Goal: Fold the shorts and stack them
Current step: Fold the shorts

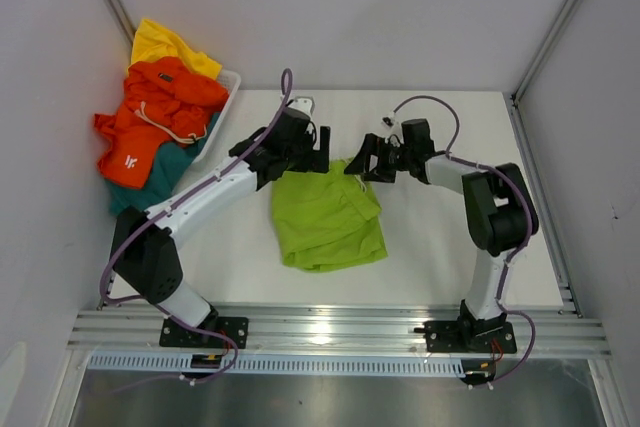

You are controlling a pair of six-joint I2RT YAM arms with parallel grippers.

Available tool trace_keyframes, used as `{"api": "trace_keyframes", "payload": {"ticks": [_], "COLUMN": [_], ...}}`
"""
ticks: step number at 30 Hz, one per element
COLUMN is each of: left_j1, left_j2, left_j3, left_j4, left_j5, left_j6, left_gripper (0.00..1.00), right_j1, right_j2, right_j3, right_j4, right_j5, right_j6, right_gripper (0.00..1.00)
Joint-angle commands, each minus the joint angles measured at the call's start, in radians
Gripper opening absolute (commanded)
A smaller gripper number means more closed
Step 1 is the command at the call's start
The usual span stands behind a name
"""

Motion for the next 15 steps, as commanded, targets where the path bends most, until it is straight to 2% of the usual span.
{"api": "trace_keyframes", "payload": {"ticks": [1,3,4,7,8,9,10,11,12,13,14,15], "left_j1": [0.009,0.041,0.054,0.08,0.096,0.106,0.113,0.123,0.127,0.132,0.141,0.144], "left_j2": [-0.028,-0.023,-0.022,-0.008,0.006,0.012,0.021,0.033,0.053,0.062,0.078,0.078], "left_j3": [-0.032,-0.049,-0.049,-0.044,-0.041,-0.038,-0.023,-0.017,-0.012,-0.006,0.005,0.008], "left_j4": [0.013,0.028,0.039,0.042,0.051,0.059,0.067,0.065,0.062,0.064,0.07,0.071], "left_j5": [-0.055,-0.019,0.012,-0.009,-0.002,0.014,0.026,0.028,0.028,0.034,0.052,0.058], "left_j6": [-0.009,-0.018,-0.018,0.008,0.023,0.031,0.037,0.045,0.046,0.051,0.054,0.054], "left_gripper": [0.95,0.95,0.95,0.95,0.95,0.95,0.95,0.95,0.95,0.95,0.95,0.95], "right_j1": [-0.009,-0.006,-0.005,0.059,0.096,0.195,0.249,0.302,0.358,0.464,0.51,0.553], "right_j2": [-0.197,-0.275,-0.364,-0.508,-0.598,-0.64,-0.68,-0.75,-0.778,-0.797,-0.806,-0.8], "right_j3": [-0.045,-0.136,-0.181,-0.354,-0.382,-0.422,-0.443,-0.466,-0.483,-0.511,-0.51,-0.499], "right_j4": [-0.043,-0.041,-0.028,-0.039,-0.063,-0.158,-0.181,-0.2,-0.236,-0.235,-0.276,-0.321], "right_j5": [0.119,0.204,0.24,0.409,0.558,0.64,0.711,0.85,0.903,0.941,1.003,1.047], "right_j6": [-0.019,0.022,0.055,0.208,0.245,0.339,0.389,0.449,0.575,0.616,0.706,0.707], "right_gripper": [0.99,0.99,0.99,0.99,0.99,1.0,0.99,0.99,1.0,0.99,0.99,0.99]}}
